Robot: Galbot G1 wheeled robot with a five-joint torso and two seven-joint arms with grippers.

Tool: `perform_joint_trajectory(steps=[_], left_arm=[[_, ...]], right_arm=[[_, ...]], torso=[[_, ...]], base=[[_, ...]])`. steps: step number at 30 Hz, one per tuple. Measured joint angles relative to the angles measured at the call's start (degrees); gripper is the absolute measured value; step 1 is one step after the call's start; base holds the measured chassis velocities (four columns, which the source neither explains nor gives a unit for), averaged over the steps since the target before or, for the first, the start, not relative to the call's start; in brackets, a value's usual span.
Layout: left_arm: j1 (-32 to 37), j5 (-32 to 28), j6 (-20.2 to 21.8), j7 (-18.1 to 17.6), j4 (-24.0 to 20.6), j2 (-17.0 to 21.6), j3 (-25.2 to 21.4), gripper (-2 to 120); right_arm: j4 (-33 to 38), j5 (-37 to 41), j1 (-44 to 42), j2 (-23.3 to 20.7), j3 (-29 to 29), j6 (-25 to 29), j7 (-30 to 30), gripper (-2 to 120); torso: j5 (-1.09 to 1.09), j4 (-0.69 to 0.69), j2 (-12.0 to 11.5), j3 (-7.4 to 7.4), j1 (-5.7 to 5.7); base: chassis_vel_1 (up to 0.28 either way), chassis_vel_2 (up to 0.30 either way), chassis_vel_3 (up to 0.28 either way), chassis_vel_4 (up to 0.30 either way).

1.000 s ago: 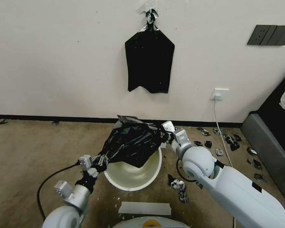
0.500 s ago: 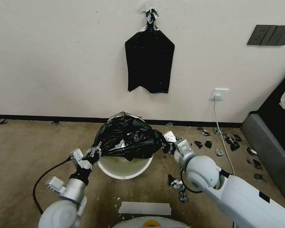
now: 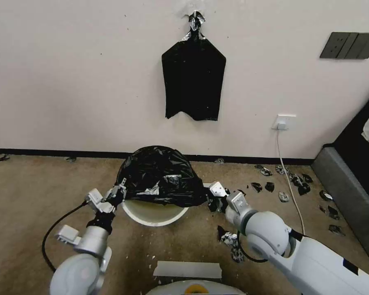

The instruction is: Place a trash bag onto the trash bin.

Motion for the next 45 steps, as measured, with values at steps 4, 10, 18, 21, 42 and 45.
perform_joint_trajectory(steps=[4,10,18,21,42,45], left_arm=[[-0.71,0.5,0.28,-1.33,0.5,-0.03,-0.24,8],[-0.86,1.95,0.61,-1.76,0.61,0.08,-0.51,8],[0.41,5.07,1.13,-1.33,1.16,1.02,-0.39,6],[0.58,5.38,1.18,-1.29,1.22,1.14,-0.31,6],[1.4,7.56,1.4,-0.74,0.22,2.42,0.52,6],[1.66,7.71,1.41,-0.56,-0.04,2.66,0.37,6]], right_arm=[[2.03,-0.58,-1.81,-0.11,0.05,0.73,-0.41,0],[2.68,-1.09,-3.2,0.39,0.34,2.2,-0.2,8],[2.42,-1.27,-4.08,3.79,3.81,5.76,5.82,38],[3.0,-2.27,-5.16,4.42,6.26,6.41,5.9,48],[8.98,-12.98,-4.71,0.28,15.1,20.53,-22.98,100],[9.17,-12.39,-3.92,-1.94,13.55,19.76,-26.42,100]], torso=[[0.0,0.0,0.0,0.0,0.0],[-0.01,-0.01,0.0,0.0,0.0],[-0.01,0.01,0.0,0.0,0.0],[0.0,0.01,0.0,0.0,0.0],[0.01,0.0,0.0,0.0,0.0],[0.0,0.0,0.0,0.0,0.0]], base=[[0.0,0.0,0.0,0.0],[0.0,0.0,0.0,0.0],[0.0,0.0,0.0,0.0],[0.0,0.0,0.0,0.0],[0.0,0.0,0.0,0.0],[0.0,0.0,0.0,0.0]])
